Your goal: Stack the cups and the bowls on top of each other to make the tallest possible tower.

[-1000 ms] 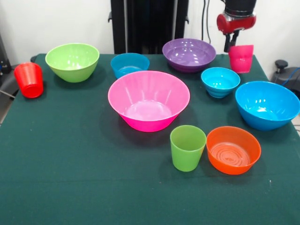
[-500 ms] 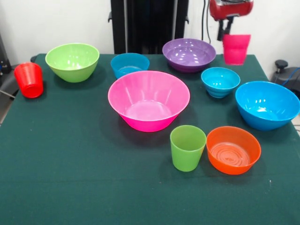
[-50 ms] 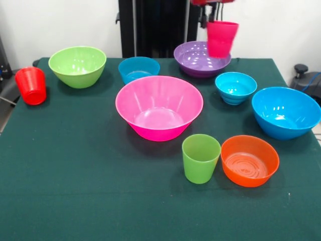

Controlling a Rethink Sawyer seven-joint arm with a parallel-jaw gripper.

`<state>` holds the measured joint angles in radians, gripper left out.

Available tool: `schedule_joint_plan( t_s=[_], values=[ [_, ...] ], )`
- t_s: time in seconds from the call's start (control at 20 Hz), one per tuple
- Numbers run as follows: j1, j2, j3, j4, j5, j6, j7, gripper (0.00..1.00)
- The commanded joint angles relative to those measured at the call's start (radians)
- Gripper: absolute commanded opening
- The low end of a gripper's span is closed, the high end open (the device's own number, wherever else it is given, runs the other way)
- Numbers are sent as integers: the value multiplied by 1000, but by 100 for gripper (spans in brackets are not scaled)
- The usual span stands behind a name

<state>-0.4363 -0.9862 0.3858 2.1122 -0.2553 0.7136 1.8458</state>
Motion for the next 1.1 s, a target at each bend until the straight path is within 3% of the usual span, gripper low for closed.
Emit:
schedule_joint_plan(
  t_s=[0.05,0.3,0.6,1.1],
  values=[
    [-114,36,187,-154,-82,217,-403,0],
    [-167,106,245,-267,-160,277,-464,0],
    [-186,189,281,-384,-221,349,-511,0],
    [-182,362,261,-547,-328,363,-536,0]
  ],
)
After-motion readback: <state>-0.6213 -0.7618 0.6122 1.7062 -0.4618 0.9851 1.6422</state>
